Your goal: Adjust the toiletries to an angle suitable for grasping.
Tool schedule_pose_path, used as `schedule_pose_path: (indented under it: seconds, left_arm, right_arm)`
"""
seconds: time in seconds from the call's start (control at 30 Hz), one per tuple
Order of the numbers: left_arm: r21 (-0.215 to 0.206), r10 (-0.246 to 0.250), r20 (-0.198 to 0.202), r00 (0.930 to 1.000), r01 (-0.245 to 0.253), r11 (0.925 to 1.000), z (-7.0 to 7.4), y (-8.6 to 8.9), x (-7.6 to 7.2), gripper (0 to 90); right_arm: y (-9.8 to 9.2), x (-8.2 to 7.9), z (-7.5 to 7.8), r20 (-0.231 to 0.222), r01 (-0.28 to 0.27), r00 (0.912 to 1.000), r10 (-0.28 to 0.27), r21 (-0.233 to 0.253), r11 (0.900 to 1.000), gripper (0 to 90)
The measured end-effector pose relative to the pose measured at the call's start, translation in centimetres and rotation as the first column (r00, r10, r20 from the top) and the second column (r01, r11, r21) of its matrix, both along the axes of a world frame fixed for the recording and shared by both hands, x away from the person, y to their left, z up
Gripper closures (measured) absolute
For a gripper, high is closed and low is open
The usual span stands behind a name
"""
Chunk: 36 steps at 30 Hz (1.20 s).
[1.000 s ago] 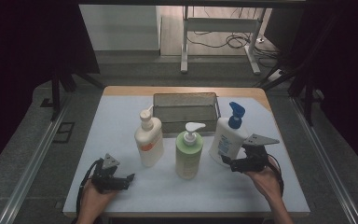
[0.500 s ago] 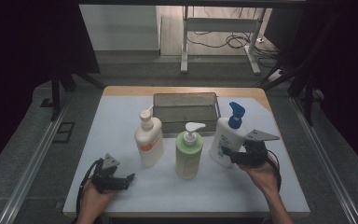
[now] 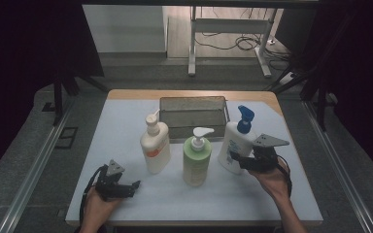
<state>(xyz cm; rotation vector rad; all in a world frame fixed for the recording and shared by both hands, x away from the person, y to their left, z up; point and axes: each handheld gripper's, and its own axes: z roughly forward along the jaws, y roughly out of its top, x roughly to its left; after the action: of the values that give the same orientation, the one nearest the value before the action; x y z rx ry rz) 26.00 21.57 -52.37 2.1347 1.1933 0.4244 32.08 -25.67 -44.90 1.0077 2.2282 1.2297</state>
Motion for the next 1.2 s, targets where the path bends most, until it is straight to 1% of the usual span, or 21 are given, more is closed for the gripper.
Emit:
schedule_pose_path:
  seconds: [0.37,0.47,0.57,0.87,0.93,1.2]
  left_arm:
    - [0.0,0.0,-0.001,1.0,0.0,1.0,0.0,0.0,0.0,10.8]
    - [0.0,0.0,-0.001,1.0,0.0,1.0,0.0,0.0,0.0,10.8]
    - [-0.002,0.001,0.0,1.0,-0.001,1.0,0.0,0.0,0.0,10.8]
    - [-0.002,0.001,-0.001,1.0,-0.001,1.0,0.0,0.0,0.0,10.8]
    - [-0.001,0.0,-0.001,1.0,0.0,1.0,0.0,0.0,0.0,10.8]
    - [-0.005,0.004,0.001,1.0,-0.004,1.0,0.0,0.0,0.0,10.8]
  right_arm:
    - [0.2,-0.3,0.2,-0.009,0.017,0.9998,-0.017,-0.01,1.0,40.6]
    - [0.2,-0.3,0.4,-0.018,0.021,0.9996,-0.021,-0.008,1.0,41.0]
    - [0.2,-0.4,0.7,-0.027,0.022,0.9994,-0.022,0.005,1.0,41.3]
    - [0.7,-0.7,2.6,-0.01,0.019,0.9998,-0.019,0.011,1.0,41.7]
    - [0.9,-0.7,3.1,-0.011,0.018,0.9998,-0.018,0.019,1.0,41.7]
    - [1.7,-0.2,4.3,-0.012,0.02,0.9997,-0.019,0.032,0.999,41.8]
